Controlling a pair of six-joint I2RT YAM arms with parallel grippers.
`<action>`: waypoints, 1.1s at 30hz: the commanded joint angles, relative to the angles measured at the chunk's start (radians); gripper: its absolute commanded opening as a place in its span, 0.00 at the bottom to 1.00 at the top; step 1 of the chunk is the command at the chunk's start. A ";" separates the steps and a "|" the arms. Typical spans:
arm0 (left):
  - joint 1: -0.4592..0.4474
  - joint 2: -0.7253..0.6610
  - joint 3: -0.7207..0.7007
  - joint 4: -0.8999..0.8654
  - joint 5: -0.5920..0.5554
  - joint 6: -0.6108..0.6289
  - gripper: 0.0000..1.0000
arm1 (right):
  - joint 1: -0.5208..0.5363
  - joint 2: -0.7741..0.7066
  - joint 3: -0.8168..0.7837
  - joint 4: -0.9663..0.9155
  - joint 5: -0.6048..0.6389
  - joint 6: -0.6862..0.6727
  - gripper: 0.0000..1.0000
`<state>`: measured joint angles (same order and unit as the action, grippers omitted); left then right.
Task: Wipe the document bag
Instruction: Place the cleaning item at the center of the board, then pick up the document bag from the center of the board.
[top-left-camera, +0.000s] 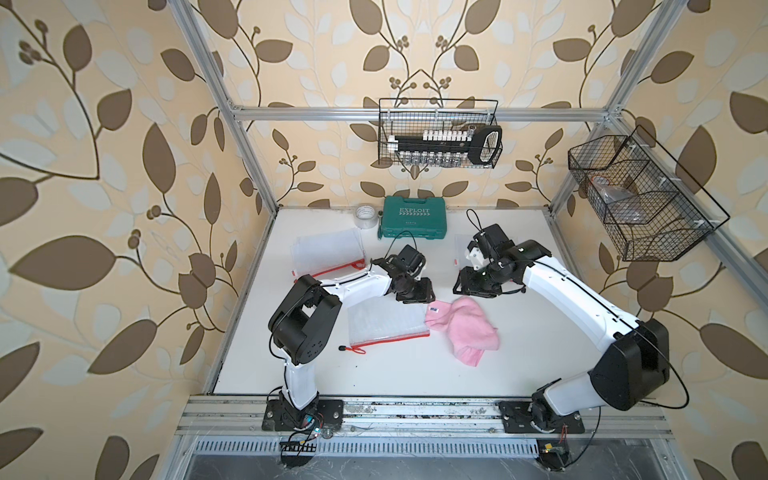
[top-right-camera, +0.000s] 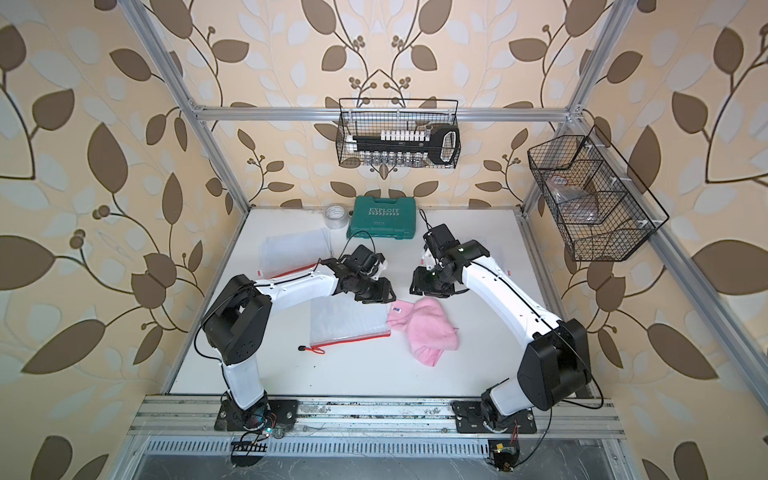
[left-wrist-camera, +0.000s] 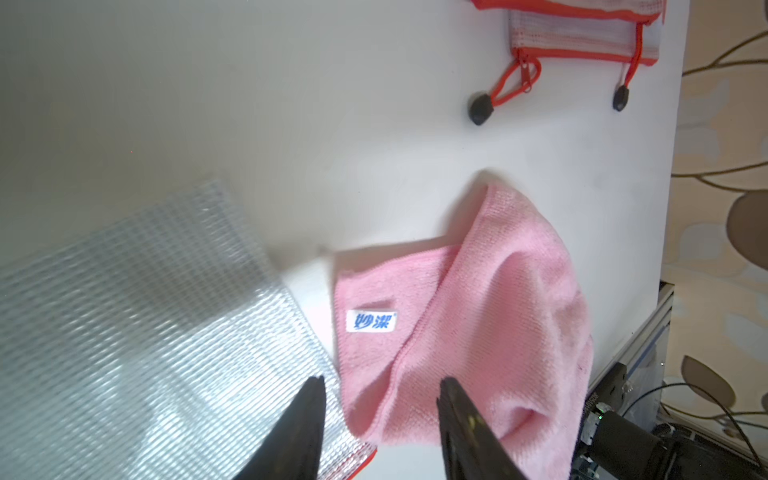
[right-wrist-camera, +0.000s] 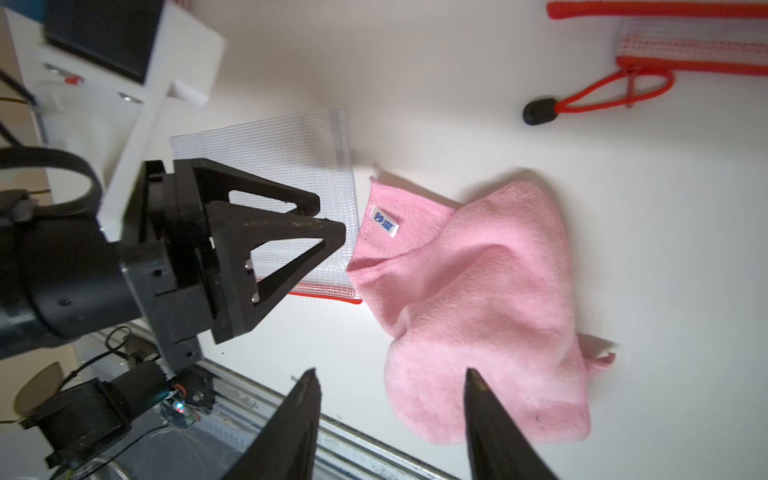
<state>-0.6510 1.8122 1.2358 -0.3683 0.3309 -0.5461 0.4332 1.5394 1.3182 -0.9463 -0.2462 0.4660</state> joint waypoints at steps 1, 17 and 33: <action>0.073 -0.105 -0.079 -0.062 -0.071 -0.061 0.46 | 0.046 0.116 0.056 0.101 -0.082 -0.020 0.38; 0.125 -0.079 -0.297 -0.112 -0.181 -0.124 0.43 | 0.078 0.595 0.272 0.188 -0.160 -0.069 0.53; 0.141 -0.042 -0.331 -0.124 -0.221 -0.135 0.42 | 0.118 0.676 0.186 0.273 -0.450 -0.082 0.58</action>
<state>-0.5171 1.6981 0.9611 -0.4625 0.1730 -0.6693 0.5457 2.1780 1.5494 -0.6815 -0.6525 0.3882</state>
